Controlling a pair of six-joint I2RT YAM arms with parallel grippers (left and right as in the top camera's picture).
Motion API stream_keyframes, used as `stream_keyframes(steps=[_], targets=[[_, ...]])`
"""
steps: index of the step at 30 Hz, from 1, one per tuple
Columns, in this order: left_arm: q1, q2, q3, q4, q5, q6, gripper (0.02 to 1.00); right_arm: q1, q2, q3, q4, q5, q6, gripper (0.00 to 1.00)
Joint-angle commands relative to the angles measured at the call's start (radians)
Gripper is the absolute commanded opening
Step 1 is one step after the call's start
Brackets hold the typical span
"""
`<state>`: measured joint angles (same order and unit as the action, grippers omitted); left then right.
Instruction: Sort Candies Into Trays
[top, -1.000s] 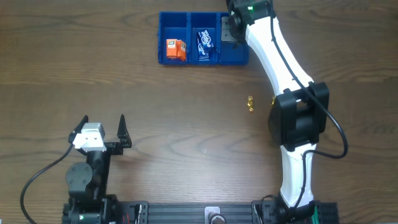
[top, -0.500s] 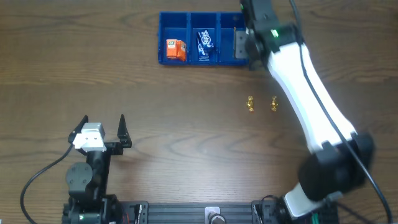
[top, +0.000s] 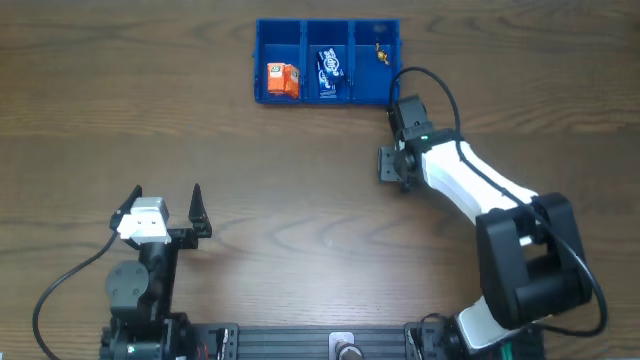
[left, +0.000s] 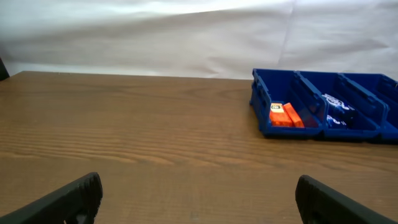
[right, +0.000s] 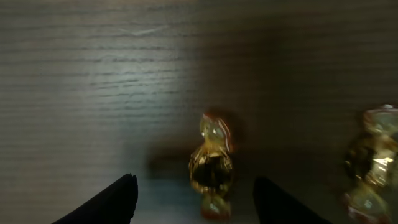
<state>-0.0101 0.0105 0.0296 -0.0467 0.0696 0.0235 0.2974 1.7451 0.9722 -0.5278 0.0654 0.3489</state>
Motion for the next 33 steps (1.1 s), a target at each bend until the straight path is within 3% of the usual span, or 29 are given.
stream_keyframes(steps=[1,3,9,17,20,23,27,33], targets=[[0.004,-0.006,-0.025,-0.026,0.009,0.003,0.998,-0.025,0.038,-0.003,0.027,0.003,0.013,0.630],[0.004,-0.006,-0.025,-0.026,0.009,0.003,0.996,-0.025,0.038,-0.003,0.034,0.010,0.013,0.619],[0.004,-0.006,-0.025,-0.026,0.009,0.003,0.998,-0.029,0.048,-0.003,0.040,0.011,0.013,0.459],[0.004,-0.006,-0.025,-0.026,0.009,0.003,0.998,-0.029,0.051,-0.003,0.042,0.011,0.014,0.156],[0.004,-0.006,-0.025,-0.026,0.009,0.003,0.998,-0.019,0.023,-0.002,0.035,0.005,0.018,0.126],[0.004,-0.006,-0.025,-0.026,0.009,0.003,0.998,0.037,-0.172,0.018,-0.003,0.003,0.021,0.123],[0.004,-0.006,-0.025,-0.026,0.009,0.003,0.998,0.055,-0.253,0.270,-0.138,0.012,-0.011,0.123],[0.004,-0.006,-0.025,-0.026,0.009,0.003,0.998,0.034,0.099,0.844,-0.320,0.084,-0.069,0.123]])
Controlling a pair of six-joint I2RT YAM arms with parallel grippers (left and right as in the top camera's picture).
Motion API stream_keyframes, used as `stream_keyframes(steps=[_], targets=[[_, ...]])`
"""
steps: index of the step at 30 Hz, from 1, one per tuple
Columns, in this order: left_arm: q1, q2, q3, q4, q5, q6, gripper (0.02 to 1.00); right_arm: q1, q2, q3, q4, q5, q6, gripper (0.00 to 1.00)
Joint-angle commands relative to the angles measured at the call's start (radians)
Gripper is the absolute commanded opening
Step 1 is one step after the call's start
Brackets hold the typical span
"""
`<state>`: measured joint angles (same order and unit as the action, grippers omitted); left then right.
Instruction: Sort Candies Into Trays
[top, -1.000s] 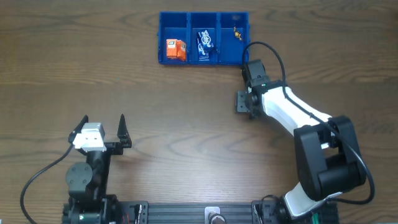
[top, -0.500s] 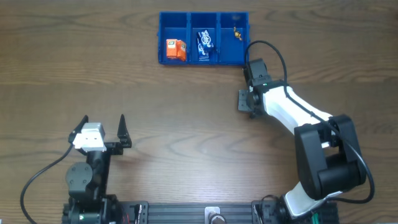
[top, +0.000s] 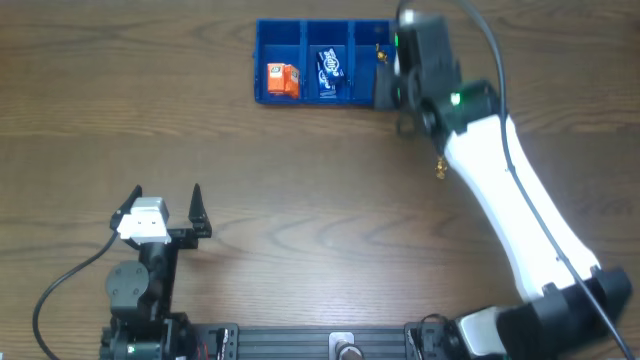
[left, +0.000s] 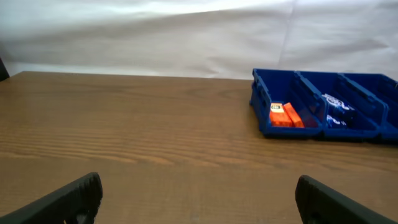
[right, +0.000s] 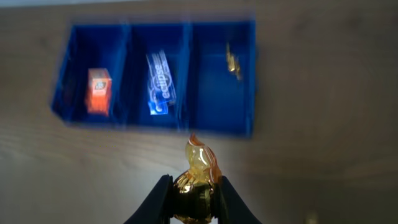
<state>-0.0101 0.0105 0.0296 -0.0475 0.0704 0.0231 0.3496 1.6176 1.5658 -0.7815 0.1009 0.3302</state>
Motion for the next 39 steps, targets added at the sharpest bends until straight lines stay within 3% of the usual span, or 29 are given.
stream_keyframes(steps=[1,5,11,15,17,18,22,25,31,36,39], targets=[[0.004,-0.006,-0.025,-0.025,0.008,0.003,0.998,-0.026,0.304,0.322,-0.075,0.052,-0.050,0.123],[0.004,-0.006,-0.025,-0.025,0.008,0.003,0.998,-0.053,0.474,0.394,-0.059,0.051,-0.035,0.128],[0.004,-0.006,-0.025,-0.025,0.008,0.003,0.998,-0.069,0.521,0.391,-0.047,0.048,-0.025,0.137],[0.004,-0.006,-0.025,-0.024,0.008,0.003,0.996,-0.063,0.521,0.391,-0.029,0.033,-0.026,0.237],[0.004,-0.006,-0.025,-0.024,0.008,0.003,0.998,-0.053,0.521,0.391,-0.016,0.032,-0.037,0.395],[0.004,-0.006,-0.025,-0.025,0.008,0.003,0.996,-0.050,0.521,0.391,-0.010,0.029,-0.048,0.557],[0.004,-0.006,-0.025,-0.025,0.008,0.003,0.998,-0.051,0.506,0.388,-0.004,0.029,-0.074,0.726],[0.004,-0.006,-0.025,-0.025,0.008,0.003,0.998,-0.061,0.376,0.281,0.000,0.040,-0.105,0.735],[0.004,-0.006,-0.025,-0.025,0.008,0.003,0.998,-0.155,-0.080,-0.264,0.076,0.076,-0.122,0.735],[0.004,-0.006,-0.025,-0.025,0.008,0.003,1.000,-0.279,-0.099,-0.544,0.151,0.053,-0.118,0.733],[0.004,-0.006,-0.025,-0.025,0.008,0.003,0.998,-0.316,-0.056,-0.605,0.213,-0.028,-0.119,0.715]])
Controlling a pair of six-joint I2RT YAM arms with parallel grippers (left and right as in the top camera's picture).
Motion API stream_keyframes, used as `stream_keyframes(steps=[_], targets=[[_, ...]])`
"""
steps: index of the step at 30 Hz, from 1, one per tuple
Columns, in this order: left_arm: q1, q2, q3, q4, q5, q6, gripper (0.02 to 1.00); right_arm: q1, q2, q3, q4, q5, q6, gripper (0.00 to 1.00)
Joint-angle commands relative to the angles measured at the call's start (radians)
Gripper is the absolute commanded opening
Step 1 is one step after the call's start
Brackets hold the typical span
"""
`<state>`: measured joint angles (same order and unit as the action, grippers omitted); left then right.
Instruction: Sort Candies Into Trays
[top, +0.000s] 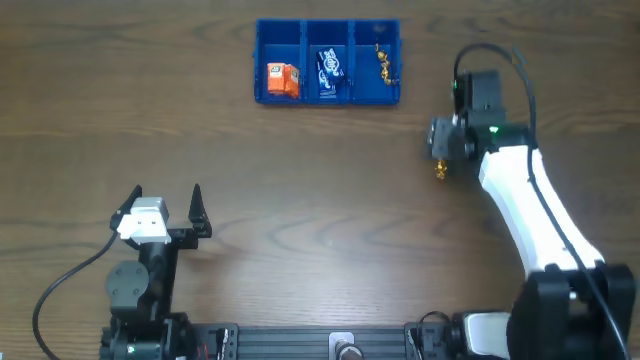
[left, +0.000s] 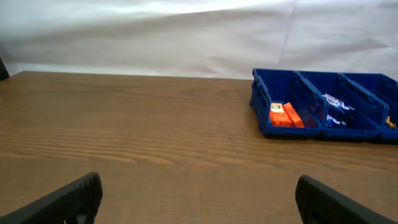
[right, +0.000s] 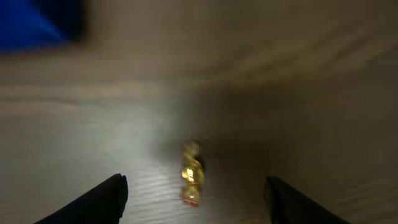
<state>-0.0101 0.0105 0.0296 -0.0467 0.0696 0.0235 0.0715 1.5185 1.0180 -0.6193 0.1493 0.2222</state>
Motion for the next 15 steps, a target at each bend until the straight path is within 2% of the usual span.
stream_keyframes(steps=[1,7,15], targets=[[0.004,-0.006,-0.025,-0.026,0.009,0.003,0.998,-0.042,0.065,-0.057,0.057,-0.093,-0.011,0.709],[0.004,-0.006,-0.025,-0.026,0.009,0.003,0.998,-0.042,0.217,-0.057,0.120,-0.115,-0.011,0.680],[0.004,-0.006,-0.025,-0.026,0.009,0.003,0.998,-0.041,0.259,-0.057,0.117,-0.114,-0.011,0.632]])
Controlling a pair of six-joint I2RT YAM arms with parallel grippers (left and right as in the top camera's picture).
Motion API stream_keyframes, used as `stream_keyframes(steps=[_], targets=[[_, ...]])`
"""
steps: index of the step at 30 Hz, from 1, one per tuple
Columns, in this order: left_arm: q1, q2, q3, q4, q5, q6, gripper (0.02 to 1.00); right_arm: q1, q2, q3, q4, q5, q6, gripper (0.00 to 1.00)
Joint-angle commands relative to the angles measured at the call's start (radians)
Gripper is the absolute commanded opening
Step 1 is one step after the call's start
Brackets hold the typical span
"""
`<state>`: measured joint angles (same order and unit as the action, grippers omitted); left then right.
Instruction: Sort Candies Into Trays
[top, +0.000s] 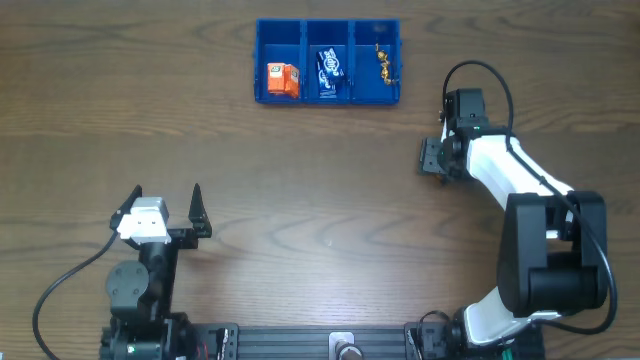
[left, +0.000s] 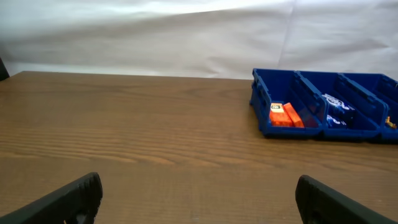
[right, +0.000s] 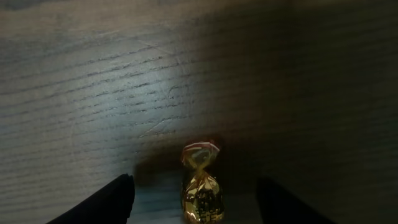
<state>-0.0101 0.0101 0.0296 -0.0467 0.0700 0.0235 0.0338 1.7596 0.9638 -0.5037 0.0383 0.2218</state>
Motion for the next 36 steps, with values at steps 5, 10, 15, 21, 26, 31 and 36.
stream_keyframes(steps=[5,10,15,21,26,31,36], targets=[[0.004,-0.005,-0.025,-0.026,0.008,0.003,0.996,-0.003,0.020,-0.003,-0.002,0.001,-0.011,0.551],[0.004,-0.005,-0.025,-0.026,0.008,0.003,0.998,-0.003,0.021,-0.004,-0.017,0.004,-0.010,0.439],[0.004,-0.005,-0.025,-0.026,0.008,0.003,0.998,-0.003,0.021,-0.004,-0.021,0.004,-0.010,0.358],[0.004,-0.005,-0.025,-0.026,0.008,0.003,0.998,-0.003,0.021,-0.004,-0.024,0.004,-0.009,0.235],[0.004,-0.005,-0.025,-0.026,0.008,0.003,0.996,-0.003,0.021,-0.004,-0.019,0.004,0.010,0.159],[0.004,-0.005,-0.025,-0.026,0.008,0.003,0.998,0.130,-0.189,0.002,-0.032,-0.048,0.041,0.152],[0.004,-0.005,-0.025,-0.026,0.008,0.003,0.998,0.211,-0.290,0.216,-0.035,-0.053,0.061,0.150]])
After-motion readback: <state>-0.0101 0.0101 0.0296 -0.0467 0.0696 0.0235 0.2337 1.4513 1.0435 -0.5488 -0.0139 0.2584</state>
